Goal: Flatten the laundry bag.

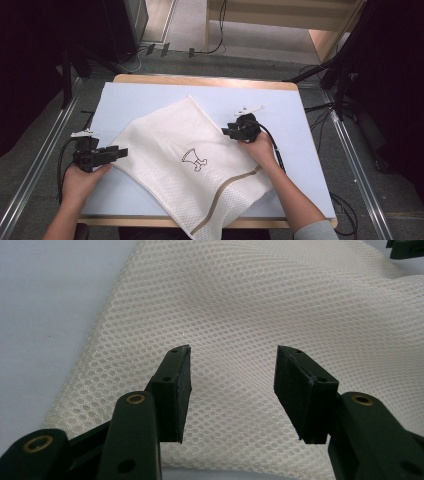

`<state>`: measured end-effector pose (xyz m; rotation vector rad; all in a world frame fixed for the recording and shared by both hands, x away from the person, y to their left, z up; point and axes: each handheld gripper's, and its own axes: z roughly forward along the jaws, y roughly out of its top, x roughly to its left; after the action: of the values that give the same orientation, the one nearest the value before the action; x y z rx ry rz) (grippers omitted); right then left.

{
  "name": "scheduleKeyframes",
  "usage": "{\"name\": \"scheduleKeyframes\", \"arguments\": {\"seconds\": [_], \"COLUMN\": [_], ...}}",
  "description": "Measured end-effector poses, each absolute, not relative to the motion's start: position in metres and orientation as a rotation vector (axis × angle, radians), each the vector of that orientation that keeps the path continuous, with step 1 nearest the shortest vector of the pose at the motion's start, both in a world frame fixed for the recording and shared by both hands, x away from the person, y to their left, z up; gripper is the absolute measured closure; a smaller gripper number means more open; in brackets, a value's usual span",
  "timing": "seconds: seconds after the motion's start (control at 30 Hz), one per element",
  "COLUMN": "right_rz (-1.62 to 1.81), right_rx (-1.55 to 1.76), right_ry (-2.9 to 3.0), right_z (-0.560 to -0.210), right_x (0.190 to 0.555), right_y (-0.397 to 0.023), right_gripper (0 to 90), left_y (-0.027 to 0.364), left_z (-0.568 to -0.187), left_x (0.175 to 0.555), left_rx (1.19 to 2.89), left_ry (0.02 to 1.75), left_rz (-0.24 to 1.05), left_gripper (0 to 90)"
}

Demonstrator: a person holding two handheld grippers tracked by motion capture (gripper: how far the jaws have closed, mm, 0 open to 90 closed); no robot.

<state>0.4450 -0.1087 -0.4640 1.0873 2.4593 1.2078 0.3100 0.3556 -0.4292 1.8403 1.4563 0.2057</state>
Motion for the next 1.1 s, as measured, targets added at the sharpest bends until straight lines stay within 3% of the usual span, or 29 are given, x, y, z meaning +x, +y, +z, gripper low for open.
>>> {"name": "scheduleKeyframes", "arguments": {"seconds": [0.23, 0.33, 0.37, 0.4, 0.53, 1.1], "right_rz": [1.158, 1.141, 1.141, 1.125, 1.113, 1.021], "right_rx": [1.087, 1.060, 1.060, 1.059, 1.078, 1.424], "right_ry": [2.512, 2.506, 2.506, 2.516, 2.516, 2.281], "right_z": [-0.474, -0.473, -0.473, -0.472, -0.470, -0.469], "right_x": [0.460, 0.463, 0.463, 0.463, 0.465, 0.492], "right_y": [-0.075, -0.070, -0.070, -0.068, -0.069, -0.178], "right_gripper": [63.1, 74.3, 74.3, 82.7, 86.3, 86.5], "left_y": [0.359, 0.362, 0.362, 0.362, 0.362, 0.320], "left_z": [-0.430, -0.430, -0.430, -0.430, -0.430, -0.434], "left_x": [0.305, 0.303, 0.303, 0.303, 0.302, 0.324], "left_rx": [1.836, 1.832, 1.832, 1.829, 1.825, 1.882], "left_ry": [1.472, 1.480, 1.480, 1.482, 1.485, 1.433], "left_rz": [0.209, 0.211, 0.211, 0.209, 0.210, 0.160], "left_gripper": [49.9, 49.8, 49.8, 49.7, 49.8, 49.8]}}
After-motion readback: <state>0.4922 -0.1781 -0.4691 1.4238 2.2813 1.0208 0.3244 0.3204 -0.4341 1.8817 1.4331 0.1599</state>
